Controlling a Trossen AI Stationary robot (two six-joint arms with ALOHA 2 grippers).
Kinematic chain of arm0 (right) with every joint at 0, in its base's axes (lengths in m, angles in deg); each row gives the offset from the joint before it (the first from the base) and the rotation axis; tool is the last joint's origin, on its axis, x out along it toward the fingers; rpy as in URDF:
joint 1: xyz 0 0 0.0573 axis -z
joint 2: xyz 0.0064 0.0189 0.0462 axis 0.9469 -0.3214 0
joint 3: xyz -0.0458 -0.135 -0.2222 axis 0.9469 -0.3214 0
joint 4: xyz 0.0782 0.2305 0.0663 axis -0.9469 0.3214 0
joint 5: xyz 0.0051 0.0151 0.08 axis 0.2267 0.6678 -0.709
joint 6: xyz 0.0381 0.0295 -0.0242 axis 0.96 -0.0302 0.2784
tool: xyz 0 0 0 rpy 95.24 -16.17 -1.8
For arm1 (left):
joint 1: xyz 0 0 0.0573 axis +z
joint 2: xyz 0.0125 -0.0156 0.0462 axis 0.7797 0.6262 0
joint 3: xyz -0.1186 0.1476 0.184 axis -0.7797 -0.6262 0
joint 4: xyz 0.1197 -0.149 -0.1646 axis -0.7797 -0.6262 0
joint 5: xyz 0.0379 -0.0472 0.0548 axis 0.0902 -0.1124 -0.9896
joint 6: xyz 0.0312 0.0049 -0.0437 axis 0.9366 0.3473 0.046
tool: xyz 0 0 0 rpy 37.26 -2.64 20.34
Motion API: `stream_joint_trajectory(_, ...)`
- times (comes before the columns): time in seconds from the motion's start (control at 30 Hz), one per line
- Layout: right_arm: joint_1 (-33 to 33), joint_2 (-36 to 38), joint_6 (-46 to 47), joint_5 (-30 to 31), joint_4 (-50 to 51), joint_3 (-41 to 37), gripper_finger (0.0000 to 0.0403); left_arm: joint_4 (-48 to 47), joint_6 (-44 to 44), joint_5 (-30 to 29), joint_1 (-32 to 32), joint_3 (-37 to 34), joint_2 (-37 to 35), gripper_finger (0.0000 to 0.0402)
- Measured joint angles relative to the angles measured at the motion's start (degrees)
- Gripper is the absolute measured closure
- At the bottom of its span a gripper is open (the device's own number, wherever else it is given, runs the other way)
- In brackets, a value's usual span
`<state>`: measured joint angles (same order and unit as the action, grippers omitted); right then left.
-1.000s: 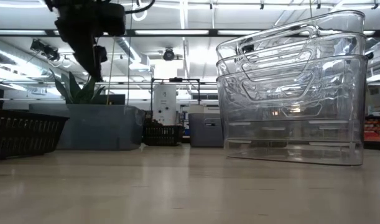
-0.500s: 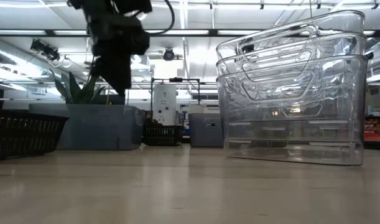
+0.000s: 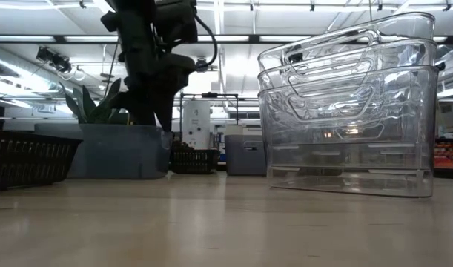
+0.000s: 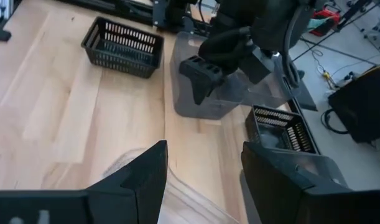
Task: Stack baskets by color
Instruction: Stack the bottom gray bin on the top left gray bin
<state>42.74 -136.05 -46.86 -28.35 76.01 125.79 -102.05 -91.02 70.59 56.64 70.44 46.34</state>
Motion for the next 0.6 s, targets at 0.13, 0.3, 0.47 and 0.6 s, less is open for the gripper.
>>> stream_joint_trajectory(0.13,-0.03,0.84,0.03,0.18,1.09,0.0,0.0192,0.11,-0.3,-1.12,0.54,1.1,1.57,0.0219)
stream_joint_trajectory(0.3,-0.14,0.95,0.78,-0.36,3.28,0.0,0.0192,0.22,-2.09,-2.6,1.56,1.15,3.46,0.0219)
stream_joint_trajectory(0.47,-0.96,0.95,2.43,-0.49,6.94,0.0,0.0192,0.0,-3.95,-2.8,2.52,1.08,4.72,0.0235)
stream_joint_trajectory(0.6,-2.05,0.95,3.04,-0.5,8.35,0.0,0.0192,-0.15,-5.01,-3.04,2.41,1.07,5.16,0.0264)
